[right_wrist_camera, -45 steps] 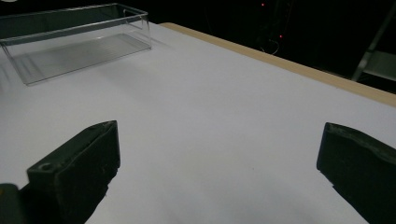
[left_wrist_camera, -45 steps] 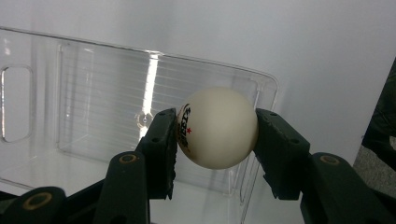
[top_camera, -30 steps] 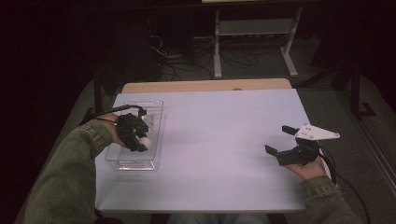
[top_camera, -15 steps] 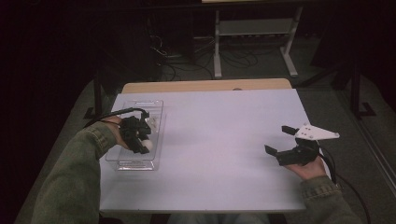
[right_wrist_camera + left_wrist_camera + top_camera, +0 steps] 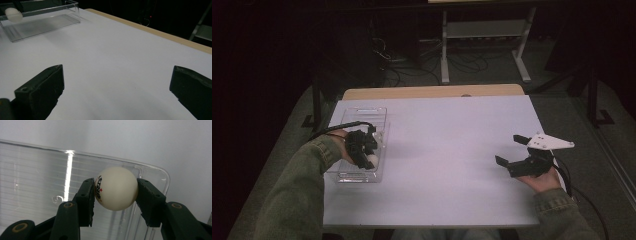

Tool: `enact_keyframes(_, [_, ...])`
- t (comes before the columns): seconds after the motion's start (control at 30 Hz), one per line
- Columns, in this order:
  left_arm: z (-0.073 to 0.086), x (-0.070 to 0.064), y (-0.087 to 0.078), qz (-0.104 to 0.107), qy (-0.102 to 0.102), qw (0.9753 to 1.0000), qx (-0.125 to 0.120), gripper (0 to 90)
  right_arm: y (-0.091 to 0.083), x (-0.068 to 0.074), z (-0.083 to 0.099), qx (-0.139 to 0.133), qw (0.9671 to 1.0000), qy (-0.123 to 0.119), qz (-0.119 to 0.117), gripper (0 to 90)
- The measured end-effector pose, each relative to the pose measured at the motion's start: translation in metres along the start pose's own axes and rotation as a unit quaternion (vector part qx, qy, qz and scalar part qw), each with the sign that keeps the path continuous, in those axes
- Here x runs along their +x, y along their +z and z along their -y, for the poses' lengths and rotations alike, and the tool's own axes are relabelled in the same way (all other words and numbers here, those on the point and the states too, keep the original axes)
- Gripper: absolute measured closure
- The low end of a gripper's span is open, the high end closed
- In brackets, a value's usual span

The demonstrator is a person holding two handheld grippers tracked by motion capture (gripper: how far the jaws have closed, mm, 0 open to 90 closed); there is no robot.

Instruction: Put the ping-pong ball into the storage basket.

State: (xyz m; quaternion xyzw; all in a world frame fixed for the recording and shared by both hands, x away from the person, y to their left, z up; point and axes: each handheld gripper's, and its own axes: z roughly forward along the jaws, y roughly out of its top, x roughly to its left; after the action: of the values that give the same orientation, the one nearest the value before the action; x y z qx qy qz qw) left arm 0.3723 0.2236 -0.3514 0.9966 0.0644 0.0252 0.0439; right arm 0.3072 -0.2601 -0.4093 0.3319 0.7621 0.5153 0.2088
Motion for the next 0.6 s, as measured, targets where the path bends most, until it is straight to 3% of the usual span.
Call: enact_keyframes(0.6, [-0.001, 0.008, 0.018, 0.005, -0.003, 0.9998, 0.021, 50.6, 0.002, 0.000, 0.001, 0.006, 1.0000, -0.004, -0.001, 0.0])
